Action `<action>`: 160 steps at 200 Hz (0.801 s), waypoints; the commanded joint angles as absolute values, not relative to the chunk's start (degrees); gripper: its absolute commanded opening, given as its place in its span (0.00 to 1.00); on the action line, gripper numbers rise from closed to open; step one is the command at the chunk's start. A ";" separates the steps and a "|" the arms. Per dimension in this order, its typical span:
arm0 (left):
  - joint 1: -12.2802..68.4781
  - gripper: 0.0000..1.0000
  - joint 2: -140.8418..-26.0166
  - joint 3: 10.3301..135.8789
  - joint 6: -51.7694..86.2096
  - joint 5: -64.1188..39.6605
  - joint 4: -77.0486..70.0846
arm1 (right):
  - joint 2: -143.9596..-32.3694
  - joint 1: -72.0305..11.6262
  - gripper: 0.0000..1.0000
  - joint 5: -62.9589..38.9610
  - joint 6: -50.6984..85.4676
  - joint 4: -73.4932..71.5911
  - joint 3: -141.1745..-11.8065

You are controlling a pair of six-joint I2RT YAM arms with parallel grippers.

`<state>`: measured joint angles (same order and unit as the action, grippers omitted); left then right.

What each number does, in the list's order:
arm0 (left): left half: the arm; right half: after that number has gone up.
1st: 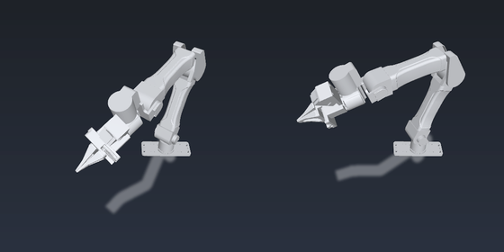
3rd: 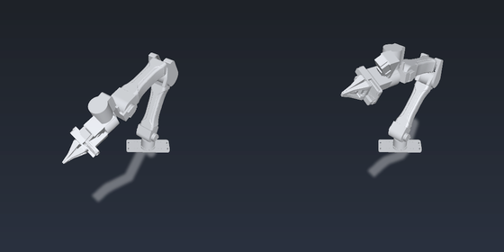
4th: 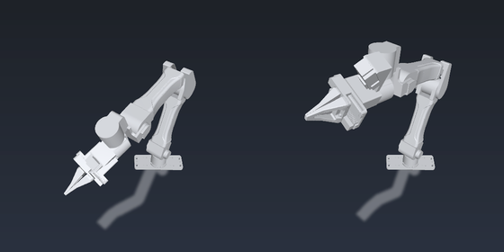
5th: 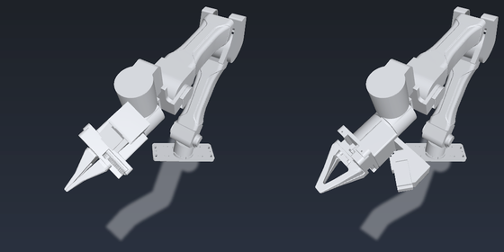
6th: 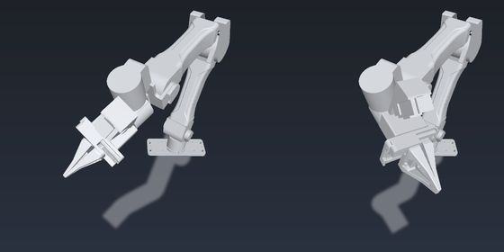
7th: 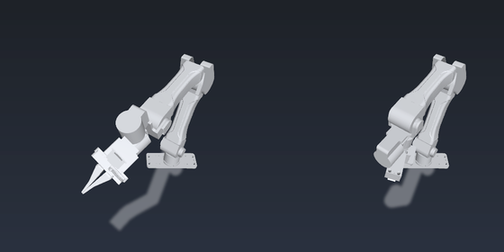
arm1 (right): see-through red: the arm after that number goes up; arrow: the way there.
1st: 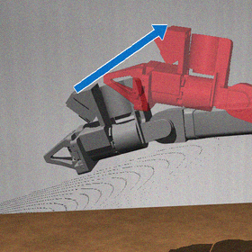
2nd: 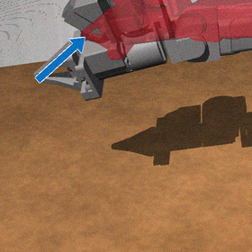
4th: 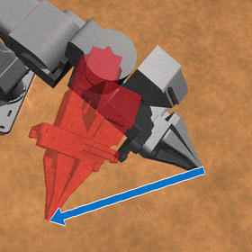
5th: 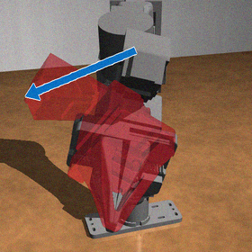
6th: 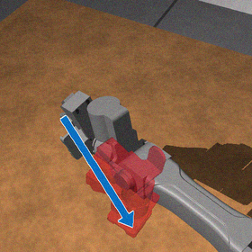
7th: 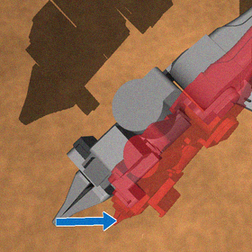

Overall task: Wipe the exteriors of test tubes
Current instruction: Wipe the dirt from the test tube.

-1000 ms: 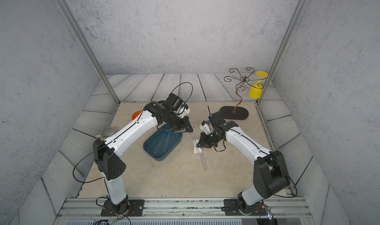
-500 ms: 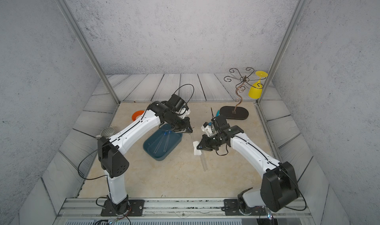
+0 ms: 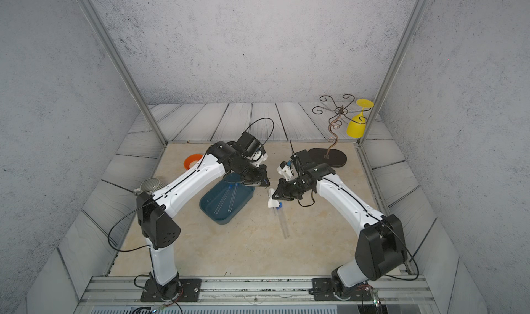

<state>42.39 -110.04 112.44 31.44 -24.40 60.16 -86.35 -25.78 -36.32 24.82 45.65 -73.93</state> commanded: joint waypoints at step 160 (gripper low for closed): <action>42.41 0.14 -110.86 115.17 30.19 -24.63 62.10 | -85.40 -24.79 0.06 -37.37 24.09 45.40 -69.11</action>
<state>42.54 -109.97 112.97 30.85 -26.17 60.82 -89.95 -24.88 -35.97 23.11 45.08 -71.35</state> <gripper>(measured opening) 0.173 0.067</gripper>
